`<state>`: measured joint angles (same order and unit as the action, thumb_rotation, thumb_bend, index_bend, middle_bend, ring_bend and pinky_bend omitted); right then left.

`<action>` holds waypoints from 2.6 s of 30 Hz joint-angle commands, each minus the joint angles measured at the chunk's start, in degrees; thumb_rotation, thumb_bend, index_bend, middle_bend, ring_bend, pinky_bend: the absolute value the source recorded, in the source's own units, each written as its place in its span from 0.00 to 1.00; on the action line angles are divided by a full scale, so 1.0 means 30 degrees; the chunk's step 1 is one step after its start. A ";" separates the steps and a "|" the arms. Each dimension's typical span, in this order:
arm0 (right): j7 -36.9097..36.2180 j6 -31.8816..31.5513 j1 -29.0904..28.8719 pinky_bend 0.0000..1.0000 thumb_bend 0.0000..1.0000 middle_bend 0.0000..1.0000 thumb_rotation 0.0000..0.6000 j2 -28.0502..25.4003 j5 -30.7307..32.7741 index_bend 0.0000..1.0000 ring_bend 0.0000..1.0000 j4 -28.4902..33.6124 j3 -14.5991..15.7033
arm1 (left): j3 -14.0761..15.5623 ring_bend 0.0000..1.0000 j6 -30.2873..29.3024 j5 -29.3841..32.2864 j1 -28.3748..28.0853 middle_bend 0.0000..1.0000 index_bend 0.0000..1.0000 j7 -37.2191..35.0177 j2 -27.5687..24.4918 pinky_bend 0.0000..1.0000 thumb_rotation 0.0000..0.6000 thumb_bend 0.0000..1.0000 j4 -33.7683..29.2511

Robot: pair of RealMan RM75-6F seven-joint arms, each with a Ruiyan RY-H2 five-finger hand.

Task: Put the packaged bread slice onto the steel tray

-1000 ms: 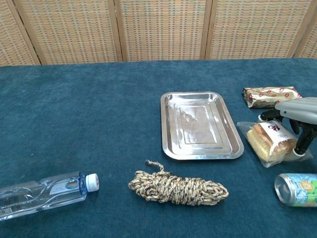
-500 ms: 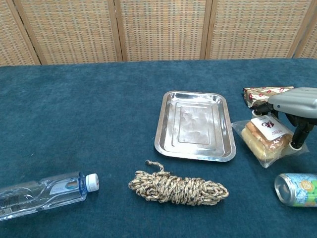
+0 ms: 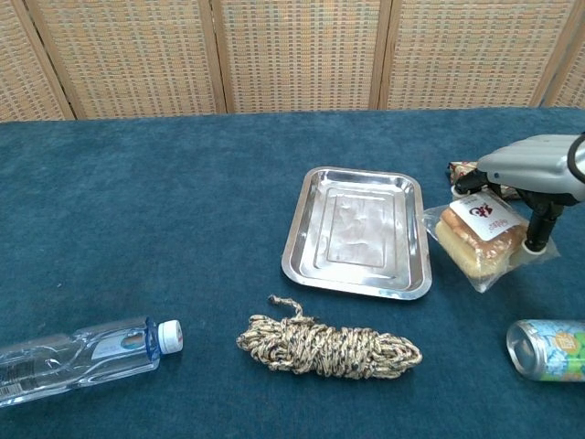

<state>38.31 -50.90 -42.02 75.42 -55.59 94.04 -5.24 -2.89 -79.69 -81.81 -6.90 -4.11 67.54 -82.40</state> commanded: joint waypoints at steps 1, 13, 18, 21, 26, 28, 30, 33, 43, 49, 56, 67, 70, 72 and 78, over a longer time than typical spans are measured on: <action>0.1026 -0.0151 -0.0689 0.54 0.15 0.46 1.00 0.0077 0.0928 0.44 0.39 0.0570 -0.0235 | 0.0022 0.00 0.0046 -0.0042 -0.0023 0.00 0.00 -0.0128 0.0036 0.00 1.00 0.32 0.0140; 0.3133 0.0316 -0.3217 0.54 0.15 0.46 1.00 0.1030 0.3805 0.44 0.39 0.0284 -0.0653 | 0.0044 0.00 0.0446 0.0040 -0.0070 0.00 0.00 -0.1644 0.0269 0.00 1.00 0.32 0.1483; 0.3380 0.0570 -0.3971 0.54 0.15 0.46 1.00 0.1341 0.4330 0.44 0.39 -0.0057 -0.0779 | 0.0030 0.00 0.0506 0.0083 -0.0065 0.00 0.00 -0.1976 0.0327 0.00 1.00 0.32 0.1785; 0.3449 0.0736 -0.4419 0.54 0.15 0.46 1.00 0.1524 0.4578 0.44 0.39 -0.0289 -0.0855 | 0.0014 0.00 0.0544 0.0120 -0.0057 0.00 0.00 -0.2201 0.0346 0.00 1.00 0.32 0.1953; 0.3382 0.1582 -0.5669 0.54 0.15 0.46 1.00 0.2184 0.5250 0.44 0.39 -0.1465 -0.1077 | -0.0032 0.00 0.0787 0.0367 -0.0024 0.00 0.00 -0.2801 0.0399 0.00 1.00 0.32 0.2517; 0.3200 0.1928 -0.6013 0.54 0.15 0.46 1.00 0.2424 0.5451 0.44 0.39 -0.1988 -0.1106 | -0.0042 0.00 0.0883 0.0405 -0.0043 0.00 0.00 -0.2959 0.0409 0.00 1.00 0.32 0.2682; 0.2914 0.2263 -0.6375 0.54 0.15 0.46 1.00 0.2713 0.5469 0.44 0.39 -0.2531 -0.1172 | -0.0056 0.00 0.0941 0.0427 -0.0055 0.00 0.00 -0.3065 0.0386 0.00 1.00 0.32 0.2781; 0.2459 0.2670 -0.6743 0.54 0.15 0.46 1.00 0.3039 0.5356 0.44 0.39 -0.3197 -0.1147 | -0.0079 0.00 0.0943 0.0452 -0.0040 0.00 0.00 -0.3150 0.0343 0.00 1.00 0.32 0.2827; 0.1151 0.3411 -0.7312 0.54 0.15 0.46 1.00 0.3601 0.4855 0.44 0.39 -0.4578 -0.0758 | -0.0098 0.00 0.1093 0.0658 0.0050 0.00 0.00 -0.3363 0.0355 0.00 1.00 0.32 0.3008; 0.0686 0.3504 -0.7541 0.52 0.15 0.42 1.00 0.3843 0.4557 0.43 0.38 -0.5157 -0.0518 | -0.0099 0.00 0.1152 0.0698 0.0089 0.00 0.00 -0.3575 0.0419 0.00 1.00 0.32 0.3237; -0.0695 0.4189 -0.7566 0.24 0.14 0.11 1.00 0.3661 0.3840 0.19 0.06 -0.5599 -0.0510 | -0.0107 0.00 0.1144 0.0834 0.0236 0.00 0.00 -0.3773 0.0453 0.00 1.00 0.32 0.3415; -0.1329 0.4212 -0.7591 0.01 0.14 0.00 1.00 0.3290 0.3575 0.06 0.00 -0.5512 -0.0073 | -0.0138 0.00 0.1056 0.0814 0.0294 0.00 0.00 -0.3556 0.0382 0.00 1.00 0.32 0.3195; -0.0983 0.3720 -0.7554 0.01 0.14 0.00 1.00 0.2789 0.3933 0.06 0.00 -0.4852 0.0176 | -0.0148 0.00 0.0971 0.0761 0.0309 0.00 0.00 -0.3461 0.0301 0.00 1.00 0.32 0.3062; -0.0256 0.2687 -0.7318 0.01 0.14 0.00 1.00 0.1798 0.4280 0.06 0.00 -0.3382 0.0578 | -0.0162 0.00 0.0903 0.0657 0.0268 0.00 0.00 -0.3300 0.0164 0.00 1.00 0.32 0.2835; 0.2885 -0.0996 -0.6702 0.01 0.15 0.00 1.00 -0.1279 0.6739 0.06 0.00 0.1732 0.2128 | -0.0175 0.00 0.0544 0.0391 0.0253 0.00 0.00 -0.2581 -0.0219 0.00 1.00 0.32 0.1998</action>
<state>41.96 -47.95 -63.40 76.61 -39.53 91.96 -1.64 -3.41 -77.75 -80.41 -6.14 -12.37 67.20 -75.87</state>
